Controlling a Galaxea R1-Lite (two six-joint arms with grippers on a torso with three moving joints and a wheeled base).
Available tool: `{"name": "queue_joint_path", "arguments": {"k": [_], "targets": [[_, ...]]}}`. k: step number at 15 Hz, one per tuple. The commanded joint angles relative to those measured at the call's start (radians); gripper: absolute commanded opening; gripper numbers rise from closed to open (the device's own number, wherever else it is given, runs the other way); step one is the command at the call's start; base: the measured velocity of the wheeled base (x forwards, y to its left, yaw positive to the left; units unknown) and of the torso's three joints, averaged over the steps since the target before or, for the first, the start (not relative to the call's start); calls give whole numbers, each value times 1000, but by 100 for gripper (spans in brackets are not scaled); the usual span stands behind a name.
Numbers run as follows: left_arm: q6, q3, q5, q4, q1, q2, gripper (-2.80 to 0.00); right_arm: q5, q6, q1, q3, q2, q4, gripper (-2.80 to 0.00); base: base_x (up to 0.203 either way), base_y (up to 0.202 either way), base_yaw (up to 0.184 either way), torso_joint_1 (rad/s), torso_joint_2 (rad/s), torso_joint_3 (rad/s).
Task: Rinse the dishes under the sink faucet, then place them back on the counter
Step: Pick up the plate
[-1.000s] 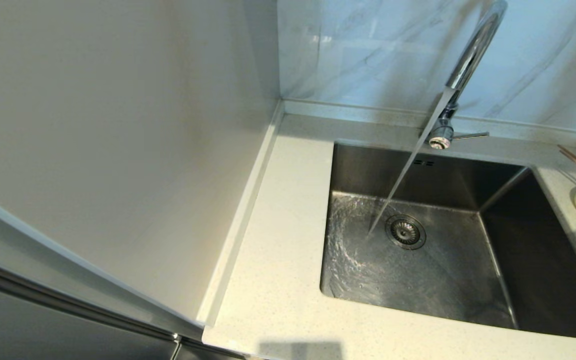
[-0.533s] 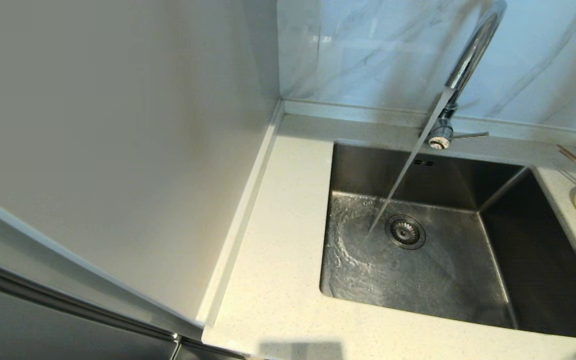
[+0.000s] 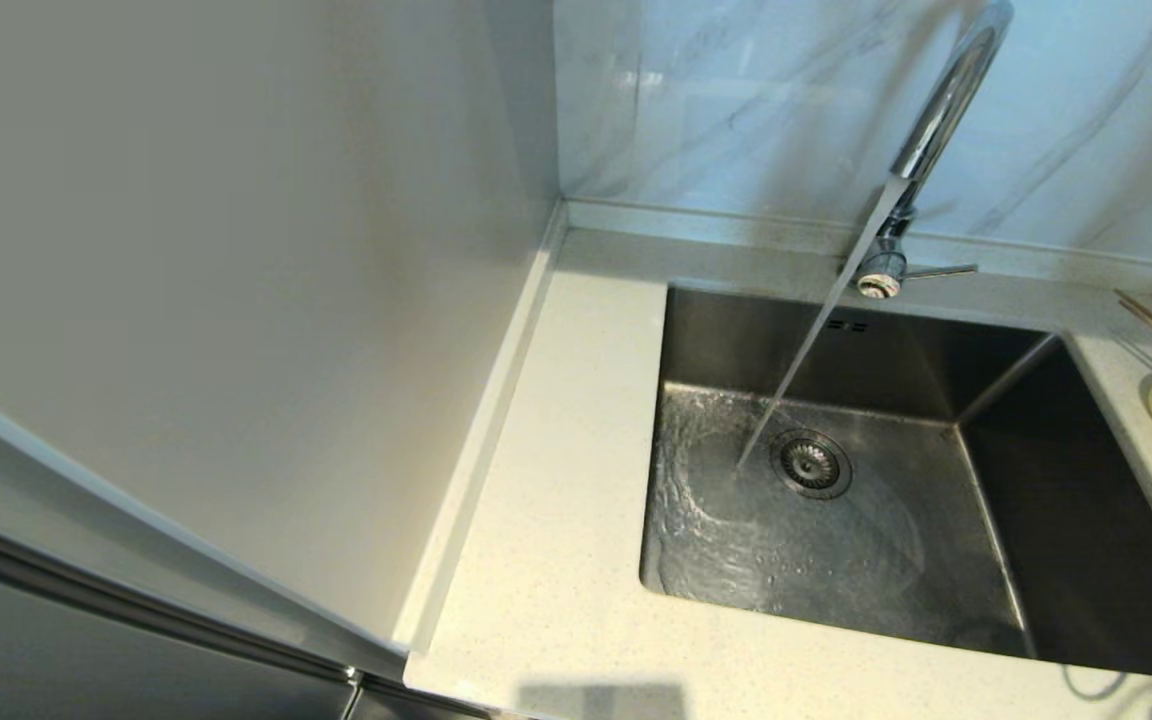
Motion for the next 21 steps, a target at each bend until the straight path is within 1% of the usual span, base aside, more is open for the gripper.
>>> {"name": "queue_joint_path", "arguments": {"k": [1,3,4,6,8,10,16,17,21], "targets": [[0,0,0,0,0,0,-280,-1,-2,13,24,37,-46,0,0,0,0,0,0,0],[-1,0,0,0,0,0,-280,-24,-2,29,65,73,-193,0,0,0,0,0,0,0],[-1,0,0,0,0,1,-280,-38,-2,38,74,93,-241,0,0,0,0,0,0,0],[-1,0,0,0,0,0,-280,-58,-2,42,76,131,-278,0,0,0,0,0,0,0],[-1,0,0,0,0,0,-280,-68,-4,42,77,168,-352,0,0,0,0,0,0,0],[0,0,0,0,0,2,-280,-96,-4,42,76,176,-374,0,0,0,0,0,0,0],[-1,0,0,0,0,0,-280,-99,-4,42,76,181,-376,0,0,0,0,0,0,0],[-1,0,0,0,0,0,-280,-99,-4,42,76,187,-377,-280,0,0,0,0,0,0],[-1,0,0,0,0,0,-280,-100,-6,41,76,207,-379,-280,0,0,0,0,0,0]]}}
